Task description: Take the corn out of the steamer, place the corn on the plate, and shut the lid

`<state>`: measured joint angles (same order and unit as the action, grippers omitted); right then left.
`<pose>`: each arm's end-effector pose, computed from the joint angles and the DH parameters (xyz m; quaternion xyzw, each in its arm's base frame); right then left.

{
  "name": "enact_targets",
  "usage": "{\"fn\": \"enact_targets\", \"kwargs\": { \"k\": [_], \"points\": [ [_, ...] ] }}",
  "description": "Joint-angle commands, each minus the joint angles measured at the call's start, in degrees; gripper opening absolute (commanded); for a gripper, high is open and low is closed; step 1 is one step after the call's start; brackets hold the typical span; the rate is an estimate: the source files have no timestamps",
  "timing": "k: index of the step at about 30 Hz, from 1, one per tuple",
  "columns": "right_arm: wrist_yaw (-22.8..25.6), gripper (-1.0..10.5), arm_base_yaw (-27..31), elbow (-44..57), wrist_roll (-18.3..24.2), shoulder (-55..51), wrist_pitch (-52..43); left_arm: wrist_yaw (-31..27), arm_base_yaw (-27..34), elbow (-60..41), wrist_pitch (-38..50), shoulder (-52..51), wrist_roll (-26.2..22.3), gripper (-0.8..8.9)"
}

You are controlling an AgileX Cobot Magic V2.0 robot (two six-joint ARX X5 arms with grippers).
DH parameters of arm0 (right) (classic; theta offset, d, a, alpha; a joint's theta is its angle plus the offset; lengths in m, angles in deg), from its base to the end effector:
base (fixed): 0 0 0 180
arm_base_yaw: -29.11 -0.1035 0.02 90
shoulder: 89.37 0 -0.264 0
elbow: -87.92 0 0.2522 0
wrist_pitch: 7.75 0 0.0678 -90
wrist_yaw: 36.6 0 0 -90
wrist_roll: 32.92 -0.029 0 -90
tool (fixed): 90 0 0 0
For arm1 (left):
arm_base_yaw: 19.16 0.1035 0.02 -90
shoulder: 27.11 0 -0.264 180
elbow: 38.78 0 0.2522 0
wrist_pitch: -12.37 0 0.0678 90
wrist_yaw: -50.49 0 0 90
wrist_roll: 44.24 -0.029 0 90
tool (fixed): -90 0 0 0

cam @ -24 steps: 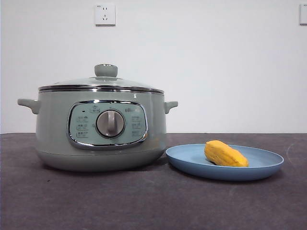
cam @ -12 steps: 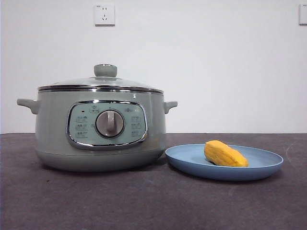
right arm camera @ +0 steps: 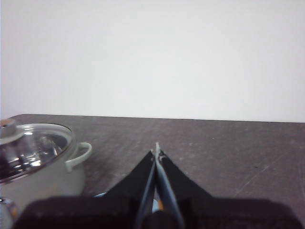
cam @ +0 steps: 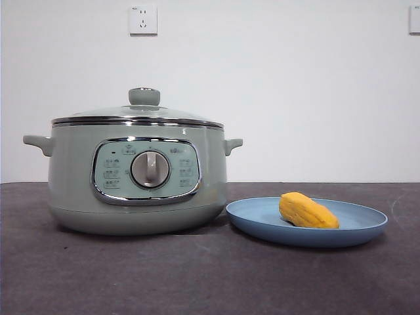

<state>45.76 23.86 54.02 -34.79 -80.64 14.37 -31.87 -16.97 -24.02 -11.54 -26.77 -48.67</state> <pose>0.0830 0.0115 0.2560 0.0157 -0.0248 0.1126 0.9932 0.0956 -0.0002 0.1520 0.0314 0.0805 -0.0505 0.9950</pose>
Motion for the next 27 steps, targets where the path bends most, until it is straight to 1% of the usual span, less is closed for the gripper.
{"fn": "enact_targets", "kwargs": {
  "k": [1, 7, 12, 14, 20, 23, 27],
  "points": [
    [2.54, 0.0, 0.31, 5.57, 0.07, -2.45, -2.91, -0.02, 0.15, -0.76, 0.2, -0.2, 0.35, -0.04],
    [5.05, 0.0, 0.39, 12.68, -0.28, -6.56, -3.56, -0.04, 0.15, -0.76, 0.17, -0.2, 0.33, -0.04],
    [5.01, 0.0, 0.39, 15.58, -0.31, -8.72, -3.58, -0.04, 0.15, -0.76, 0.2, -0.2, 0.35, -0.03],
    [5.01, 0.0, 0.39, 16.52, -1.16, -8.66, -3.52, -0.02, 0.15, -0.76, 0.2, -0.2, 0.33, -0.04],
    [5.01, 0.0, 0.39, 19.71, -1.92, -8.68, -3.3, -0.04, 0.15, -0.76, 0.2, -0.2, 0.35, -0.04],
    [5.01, 0.0, 0.39, 19.85, -2.21, -8.68, -0.22, -0.02, 0.15, -0.76, 0.2, -0.2, 0.35, -0.03],
    [5.01, 0.0, 0.39, 19.85, -2.23, -8.68, 1.51, -0.02, 0.15, -0.76, 0.2, -0.2, 0.33, -0.04]
  ]
}}
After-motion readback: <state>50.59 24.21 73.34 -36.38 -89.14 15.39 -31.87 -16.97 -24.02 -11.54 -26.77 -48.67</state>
